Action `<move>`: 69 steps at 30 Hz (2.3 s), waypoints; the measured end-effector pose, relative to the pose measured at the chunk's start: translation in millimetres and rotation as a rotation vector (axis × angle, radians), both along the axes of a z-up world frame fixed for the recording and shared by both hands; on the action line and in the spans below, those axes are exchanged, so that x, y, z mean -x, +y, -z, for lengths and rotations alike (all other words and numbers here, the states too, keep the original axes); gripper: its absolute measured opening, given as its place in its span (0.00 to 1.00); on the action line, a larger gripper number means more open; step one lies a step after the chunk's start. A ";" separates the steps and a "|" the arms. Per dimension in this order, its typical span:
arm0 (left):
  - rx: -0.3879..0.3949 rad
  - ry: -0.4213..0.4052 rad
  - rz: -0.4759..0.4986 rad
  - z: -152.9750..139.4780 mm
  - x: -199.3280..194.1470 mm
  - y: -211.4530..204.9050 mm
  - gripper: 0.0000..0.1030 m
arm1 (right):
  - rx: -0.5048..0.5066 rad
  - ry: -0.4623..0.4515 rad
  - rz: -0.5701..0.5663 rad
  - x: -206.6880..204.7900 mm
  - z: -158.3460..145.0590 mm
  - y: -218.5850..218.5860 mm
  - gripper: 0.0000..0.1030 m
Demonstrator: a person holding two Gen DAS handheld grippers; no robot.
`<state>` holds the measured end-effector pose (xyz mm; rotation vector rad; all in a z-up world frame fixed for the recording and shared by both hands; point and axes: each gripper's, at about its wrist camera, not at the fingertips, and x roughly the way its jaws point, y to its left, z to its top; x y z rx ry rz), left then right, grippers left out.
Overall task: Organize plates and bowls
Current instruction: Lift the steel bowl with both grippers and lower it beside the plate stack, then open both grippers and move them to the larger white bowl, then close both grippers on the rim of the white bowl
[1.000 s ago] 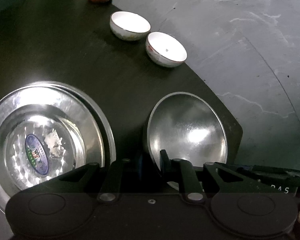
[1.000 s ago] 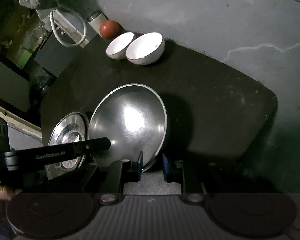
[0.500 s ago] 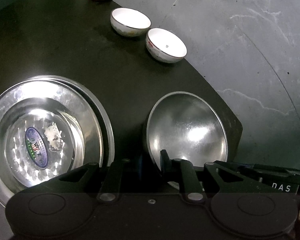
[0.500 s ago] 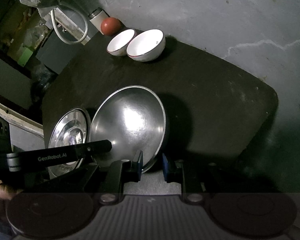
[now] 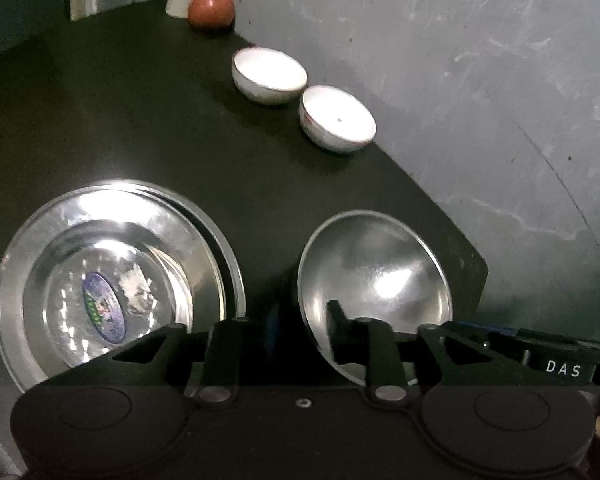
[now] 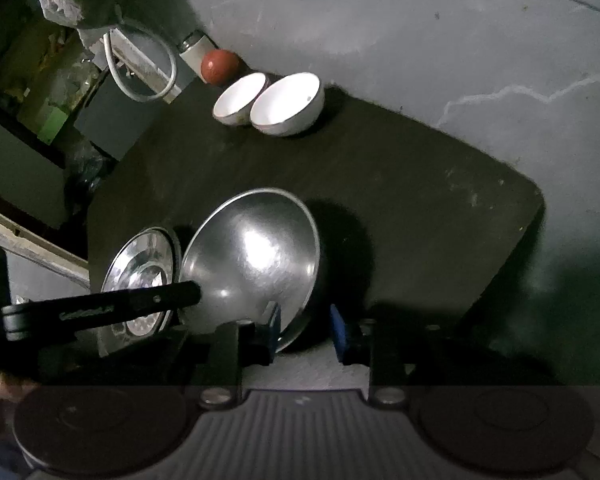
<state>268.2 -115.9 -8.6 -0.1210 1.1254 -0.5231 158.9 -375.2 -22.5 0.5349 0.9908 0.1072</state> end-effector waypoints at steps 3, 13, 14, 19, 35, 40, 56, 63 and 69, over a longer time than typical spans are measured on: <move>0.022 -0.033 -0.031 -9.0 -0.3 4.7 0.54 | 0.033 -0.024 -0.008 2.1 -2.9 -2.2 0.41; 0.065 -0.064 -0.153 -21.0 -19.4 4.9 0.99 | 0.067 -0.094 0.003 3.5 -5.1 -17.2 0.82; 0.060 -0.058 -0.160 -20.1 -21.8 3.0 0.99 | 0.056 -0.103 0.011 3.4 -5.1 -20.5 0.86; 0.004 -0.074 -0.177 -16.4 -32.5 -8.5 0.99 | 0.004 -0.133 0.055 -0.5 -1.2 -36.5 1.00; -0.093 -0.143 -0.269 -7.3 -120.4 -53.0 0.99 | 0.134 -0.285 0.053 -60.4 0.9 -30.0 1.00; -0.174 -0.172 -0.251 4.2 -140.5 -66.2 0.99 | 0.090 -0.276 0.107 -92.2 7.8 -32.7 1.00; -0.158 -0.137 -0.174 32.9 -164.2 -86.3 0.86 | 0.077 -0.244 0.175 -145.0 26.0 -24.3 0.72; -0.127 -0.106 -0.161 41.3 -167.9 -92.7 0.67 | 0.066 -0.230 0.163 -156.5 29.9 -23.1 0.55; -0.088 -0.050 -0.156 47.4 -173.7 -95.8 0.50 | 0.070 -0.225 0.139 -166.6 31.9 -18.0 0.48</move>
